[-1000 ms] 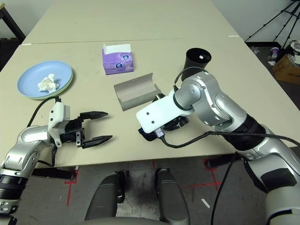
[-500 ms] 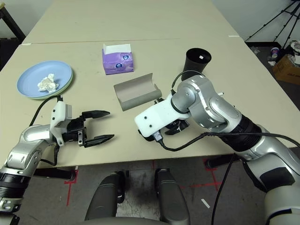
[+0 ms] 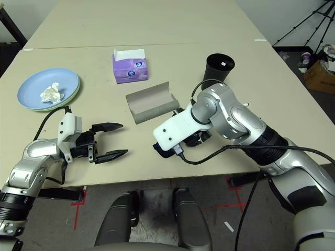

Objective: Organize and tidy the items on the table.

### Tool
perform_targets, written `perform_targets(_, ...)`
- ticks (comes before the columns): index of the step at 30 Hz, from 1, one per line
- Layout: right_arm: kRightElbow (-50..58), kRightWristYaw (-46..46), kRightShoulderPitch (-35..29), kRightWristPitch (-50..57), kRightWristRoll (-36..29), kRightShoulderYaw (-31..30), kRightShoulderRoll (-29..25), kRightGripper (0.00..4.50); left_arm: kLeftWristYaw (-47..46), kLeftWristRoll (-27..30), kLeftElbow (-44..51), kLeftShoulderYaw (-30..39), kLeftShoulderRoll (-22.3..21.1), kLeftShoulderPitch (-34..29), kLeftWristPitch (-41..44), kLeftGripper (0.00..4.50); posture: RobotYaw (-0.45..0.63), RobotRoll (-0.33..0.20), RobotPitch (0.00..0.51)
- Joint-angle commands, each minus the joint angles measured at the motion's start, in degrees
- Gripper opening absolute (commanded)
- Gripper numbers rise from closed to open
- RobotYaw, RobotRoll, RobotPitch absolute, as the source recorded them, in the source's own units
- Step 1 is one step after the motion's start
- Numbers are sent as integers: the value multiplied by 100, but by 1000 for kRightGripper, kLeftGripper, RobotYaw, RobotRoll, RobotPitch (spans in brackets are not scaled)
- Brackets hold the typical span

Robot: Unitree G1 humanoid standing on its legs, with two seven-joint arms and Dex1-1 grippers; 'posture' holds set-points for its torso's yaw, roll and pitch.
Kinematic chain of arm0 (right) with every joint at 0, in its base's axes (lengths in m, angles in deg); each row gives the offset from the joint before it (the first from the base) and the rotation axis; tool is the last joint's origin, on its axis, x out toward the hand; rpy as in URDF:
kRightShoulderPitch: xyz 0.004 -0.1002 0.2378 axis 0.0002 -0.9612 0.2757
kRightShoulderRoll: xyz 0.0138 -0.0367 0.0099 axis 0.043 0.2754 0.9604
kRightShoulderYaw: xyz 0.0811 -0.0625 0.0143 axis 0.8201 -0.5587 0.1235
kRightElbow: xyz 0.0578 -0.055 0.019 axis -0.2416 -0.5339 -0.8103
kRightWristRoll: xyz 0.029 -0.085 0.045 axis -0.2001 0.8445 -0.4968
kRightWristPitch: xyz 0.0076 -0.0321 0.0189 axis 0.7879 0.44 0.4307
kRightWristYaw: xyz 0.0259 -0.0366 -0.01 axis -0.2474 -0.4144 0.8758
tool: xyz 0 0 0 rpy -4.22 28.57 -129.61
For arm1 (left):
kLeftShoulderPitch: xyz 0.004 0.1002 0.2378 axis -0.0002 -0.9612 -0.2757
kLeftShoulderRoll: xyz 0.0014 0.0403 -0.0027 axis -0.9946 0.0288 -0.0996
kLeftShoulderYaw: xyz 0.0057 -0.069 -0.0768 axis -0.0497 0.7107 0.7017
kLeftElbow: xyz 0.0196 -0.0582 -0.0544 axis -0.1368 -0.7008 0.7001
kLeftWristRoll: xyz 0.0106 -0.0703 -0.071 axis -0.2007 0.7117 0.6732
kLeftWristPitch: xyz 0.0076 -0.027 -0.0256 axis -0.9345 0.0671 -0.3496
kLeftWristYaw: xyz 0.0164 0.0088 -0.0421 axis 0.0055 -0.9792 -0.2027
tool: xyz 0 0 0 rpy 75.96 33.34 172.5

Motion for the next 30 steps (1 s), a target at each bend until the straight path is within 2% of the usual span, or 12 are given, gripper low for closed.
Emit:
perform_targets(1,-41,-46,-53,-56,21,-70,69,4500,-27,-21,146,16,-59,-125,57,4456,-22,0,173)
perform_targets(12,94,202,7,339,-161,11,232,4500,-73,-33,163,43,-60,-162,82,4456,-25,0,168)
perform_targets(30,-127,123,174,259,-6,-137,416,4500,-99,-50,187,31,-83,-194,90,4456,-16,0,168)
